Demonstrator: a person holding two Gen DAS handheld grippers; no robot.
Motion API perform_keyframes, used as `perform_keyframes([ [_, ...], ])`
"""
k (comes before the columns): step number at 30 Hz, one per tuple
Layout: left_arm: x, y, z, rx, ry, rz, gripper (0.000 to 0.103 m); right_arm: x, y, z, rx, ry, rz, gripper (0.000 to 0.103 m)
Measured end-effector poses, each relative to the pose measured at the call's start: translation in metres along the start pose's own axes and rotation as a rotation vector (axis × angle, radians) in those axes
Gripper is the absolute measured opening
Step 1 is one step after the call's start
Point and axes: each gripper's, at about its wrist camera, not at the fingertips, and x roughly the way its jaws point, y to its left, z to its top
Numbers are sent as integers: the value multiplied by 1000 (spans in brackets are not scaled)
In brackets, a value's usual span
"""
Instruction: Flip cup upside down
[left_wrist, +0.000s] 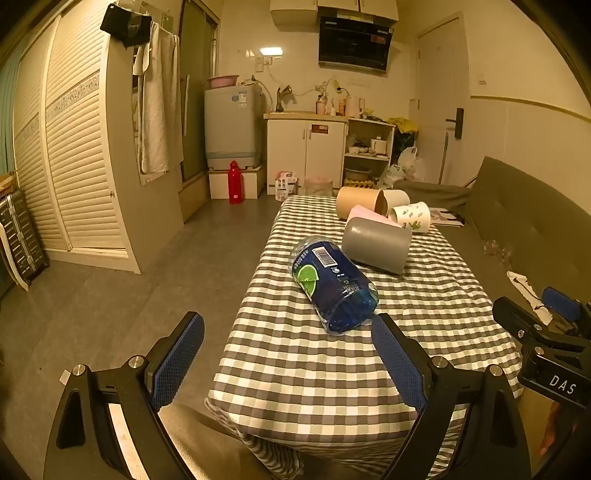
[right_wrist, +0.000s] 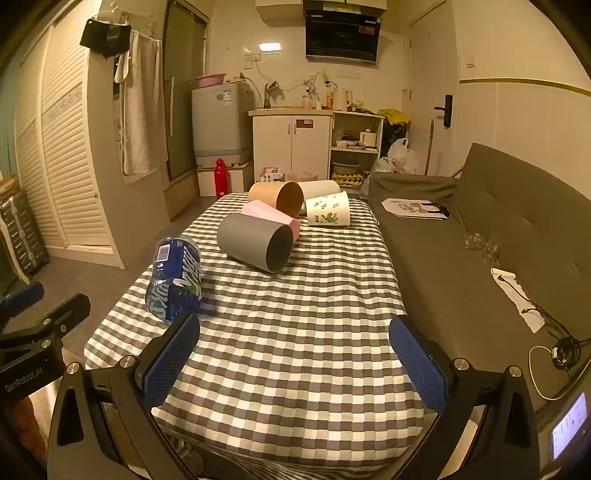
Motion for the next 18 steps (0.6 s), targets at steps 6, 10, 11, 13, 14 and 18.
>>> perform_keyframes([
  [6, 0, 4, 2, 6, 2, -2, 94, 0, 0, 0, -2, -1, -3, 103],
  [10, -1, -1, 0, 12, -4, 9, 94, 0, -1, -1, -6, 0, -4, 103],
  [11, -1, -1, 0, 12, -3, 9, 94, -1, -2, -1, -7, 0, -5, 103],
  [13, -2, -2, 0, 12, -2, 9, 94, 0, -2, -1, -8, -1, -4, 103],
  [14, 0, -1, -1, 13, -3, 7, 94, 0, -2, -1, -9, 0, -5, 103],
  [18, 0, 0, -2, 13, -4, 7, 94, -1, 0, -1, -9, 2, -7, 103],
])
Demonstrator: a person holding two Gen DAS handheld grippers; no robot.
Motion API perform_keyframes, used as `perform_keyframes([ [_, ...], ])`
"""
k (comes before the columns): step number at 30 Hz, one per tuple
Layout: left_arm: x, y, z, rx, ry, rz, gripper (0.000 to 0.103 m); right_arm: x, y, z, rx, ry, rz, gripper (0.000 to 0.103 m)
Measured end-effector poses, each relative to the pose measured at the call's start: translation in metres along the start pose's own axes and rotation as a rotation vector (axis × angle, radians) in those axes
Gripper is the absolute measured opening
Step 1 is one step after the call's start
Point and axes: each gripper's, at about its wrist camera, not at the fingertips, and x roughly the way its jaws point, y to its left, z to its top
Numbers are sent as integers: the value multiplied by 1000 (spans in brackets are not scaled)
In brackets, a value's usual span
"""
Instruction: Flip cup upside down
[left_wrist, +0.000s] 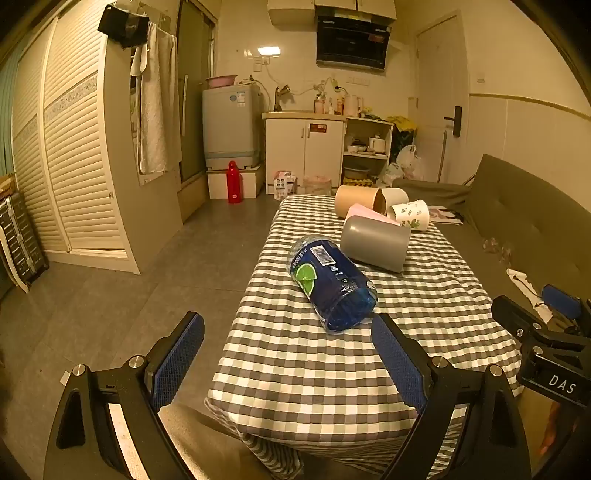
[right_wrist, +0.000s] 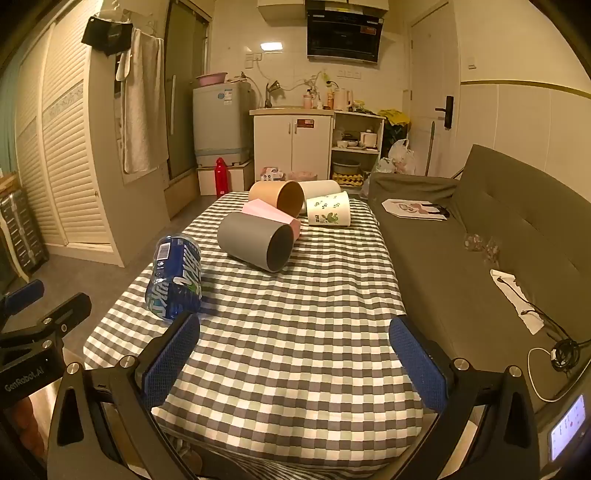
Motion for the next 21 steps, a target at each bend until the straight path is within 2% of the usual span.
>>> perform_keyframes([
  [21, 2, -5, -1, 12, 6, 0, 94, 1, 0, 0, 2, 4, 4, 103],
])
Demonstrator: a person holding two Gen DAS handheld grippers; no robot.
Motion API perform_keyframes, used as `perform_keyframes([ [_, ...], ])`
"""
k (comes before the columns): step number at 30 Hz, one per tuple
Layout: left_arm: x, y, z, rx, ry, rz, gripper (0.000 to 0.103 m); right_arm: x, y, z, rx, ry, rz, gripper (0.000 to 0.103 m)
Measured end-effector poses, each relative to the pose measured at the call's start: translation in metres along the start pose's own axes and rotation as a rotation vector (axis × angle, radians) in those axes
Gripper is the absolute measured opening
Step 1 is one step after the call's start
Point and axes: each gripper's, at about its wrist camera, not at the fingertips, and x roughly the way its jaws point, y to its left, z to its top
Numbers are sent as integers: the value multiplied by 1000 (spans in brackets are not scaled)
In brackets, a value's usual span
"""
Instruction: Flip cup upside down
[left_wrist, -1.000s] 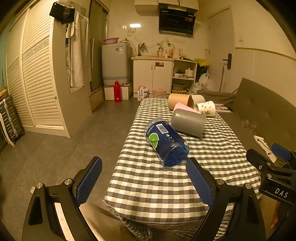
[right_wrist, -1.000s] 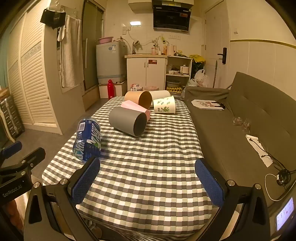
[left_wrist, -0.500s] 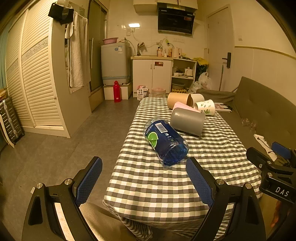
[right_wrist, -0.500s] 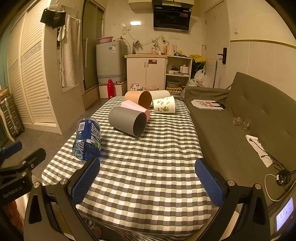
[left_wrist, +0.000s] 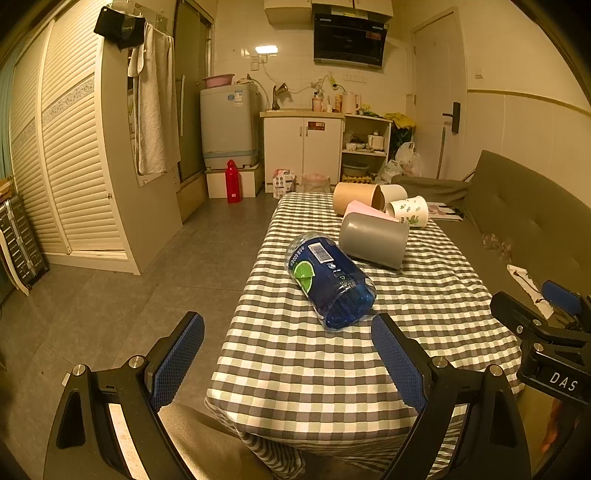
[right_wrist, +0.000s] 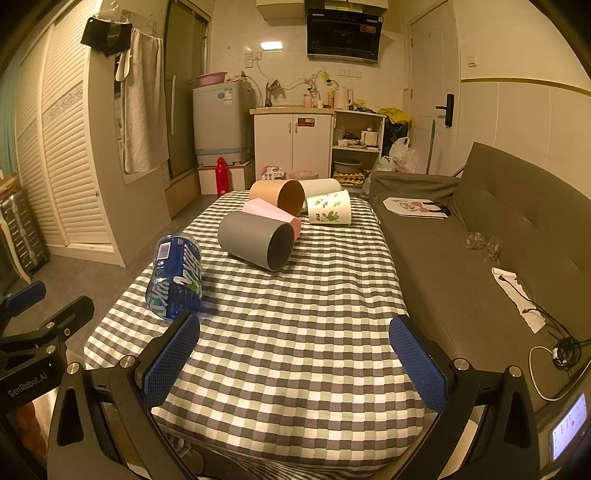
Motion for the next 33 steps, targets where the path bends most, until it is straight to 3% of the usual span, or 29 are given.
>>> perform_keyframes([
  [33, 1, -1, -1, 2, 5, 1, 95, 2, 4, -1, -7, 7, 1, 103],
])
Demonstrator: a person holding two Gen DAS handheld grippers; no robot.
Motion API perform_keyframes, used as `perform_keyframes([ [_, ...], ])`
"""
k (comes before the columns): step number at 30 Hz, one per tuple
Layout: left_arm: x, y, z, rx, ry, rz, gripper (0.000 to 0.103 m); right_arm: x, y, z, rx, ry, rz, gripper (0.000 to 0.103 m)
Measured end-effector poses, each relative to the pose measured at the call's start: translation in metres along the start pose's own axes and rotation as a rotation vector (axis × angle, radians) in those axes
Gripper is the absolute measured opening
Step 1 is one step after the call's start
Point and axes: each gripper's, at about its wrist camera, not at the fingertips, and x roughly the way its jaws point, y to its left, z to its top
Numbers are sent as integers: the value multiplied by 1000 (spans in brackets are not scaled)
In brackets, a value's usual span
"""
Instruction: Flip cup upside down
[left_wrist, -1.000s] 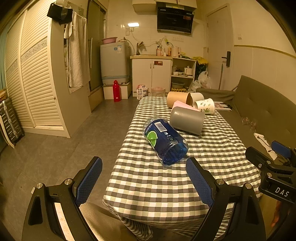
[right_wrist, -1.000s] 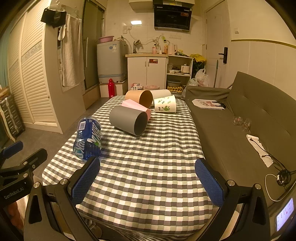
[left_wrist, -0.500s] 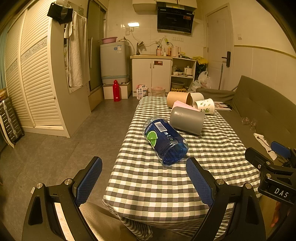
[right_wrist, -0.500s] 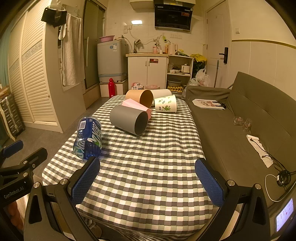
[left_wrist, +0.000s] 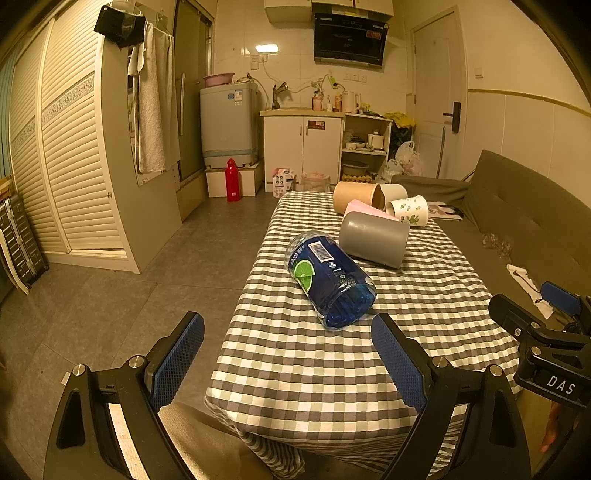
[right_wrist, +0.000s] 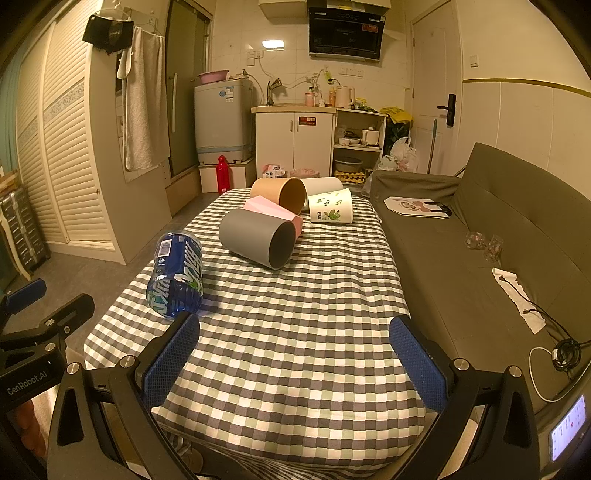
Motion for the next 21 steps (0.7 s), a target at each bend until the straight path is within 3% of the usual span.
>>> perform_keyframes([
  [21, 29, -16, 22, 16, 80, -22, 94, 20, -8, 20, -17, 37, 24, 103],
])
